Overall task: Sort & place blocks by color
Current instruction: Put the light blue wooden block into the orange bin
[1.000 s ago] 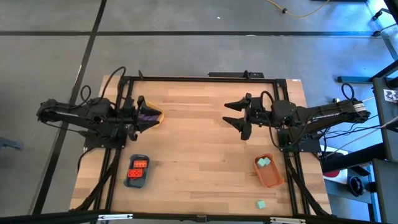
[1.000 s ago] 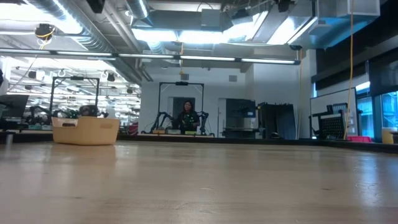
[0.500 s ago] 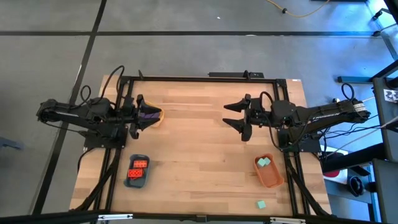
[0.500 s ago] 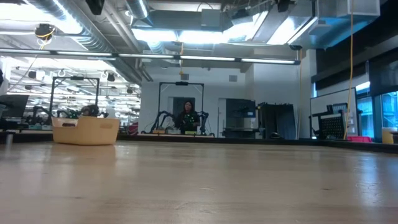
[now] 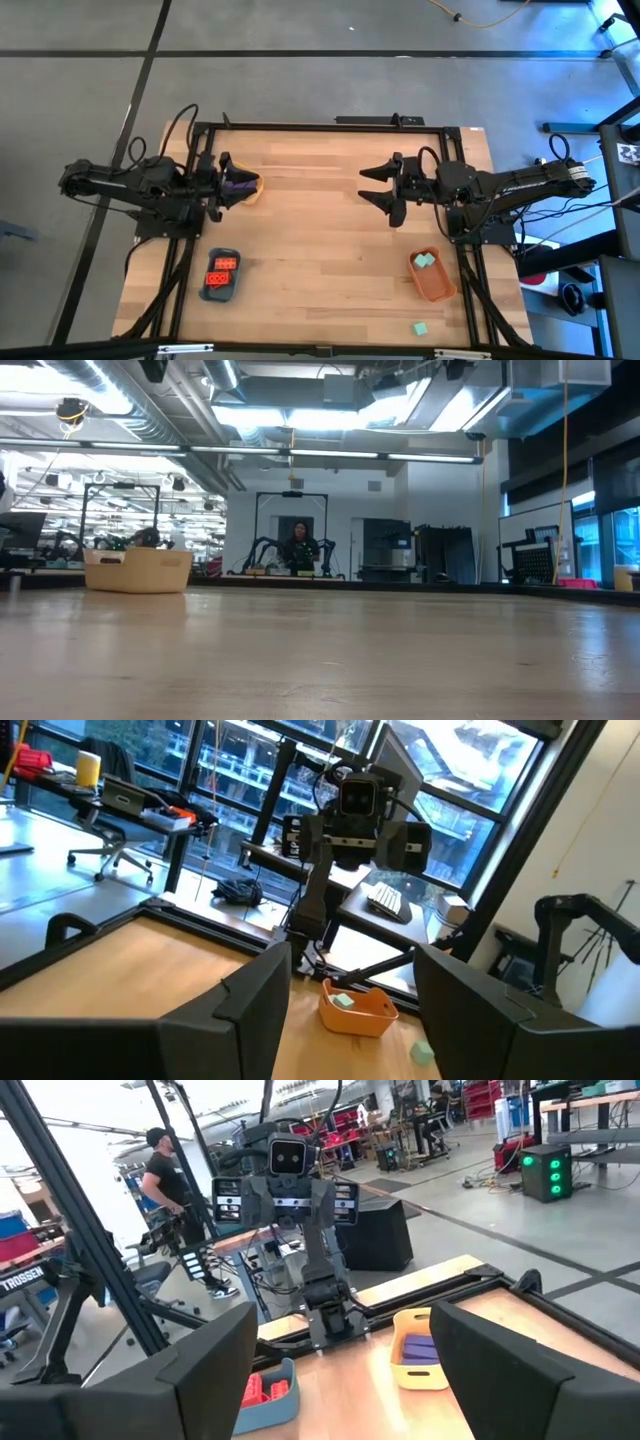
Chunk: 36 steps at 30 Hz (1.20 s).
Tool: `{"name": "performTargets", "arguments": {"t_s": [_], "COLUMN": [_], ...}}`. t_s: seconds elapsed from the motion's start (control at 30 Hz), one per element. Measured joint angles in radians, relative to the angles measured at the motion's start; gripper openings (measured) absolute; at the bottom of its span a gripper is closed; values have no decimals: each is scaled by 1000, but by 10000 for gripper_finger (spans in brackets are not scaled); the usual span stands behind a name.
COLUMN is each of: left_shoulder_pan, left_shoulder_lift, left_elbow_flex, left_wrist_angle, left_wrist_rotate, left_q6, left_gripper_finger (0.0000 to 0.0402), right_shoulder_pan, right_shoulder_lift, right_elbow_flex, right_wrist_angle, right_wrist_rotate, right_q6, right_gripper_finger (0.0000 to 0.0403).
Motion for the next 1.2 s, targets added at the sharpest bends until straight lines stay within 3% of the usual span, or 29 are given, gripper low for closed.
{"name": "performTargets", "arguments": {"t_s": [0.2,0.47,0.6,0.73,1.03,1.13,1.2], "left_shoulder_pan": [1,1,1,1,1,1,1], "left_shoulder_lift": [0,-16,-20,-21,-20,-20,-20], "left_elbow_flex": [0,1,1,1,1,1,1], "left_wrist_angle": [6,15,18,21,20,20,20], "left_wrist_rotate": [8,4,4,3,3,3,3], "left_q6": [0,-5,-6,-6,25,26,26], "left_gripper_finger": [204,204,204,204,204,204,204], "right_shoulder_pan": [3,161,266,399,701,777,812], "right_shoulder_lift": [1,171,307,428,671,739,778], "right_elbow_flex": [17,357,524,608,620,620,620], "right_wrist_angle": [-46,-609,-882,-1027,-1101,-1102,-1116], "right_wrist_rotate": [-45,-207,-307,-389,-455,-477,-479], "right_q6": [176,360,647,934,1721,1909,1944], "right_gripper_finger": [300,300,300,300,300,300,300]}}
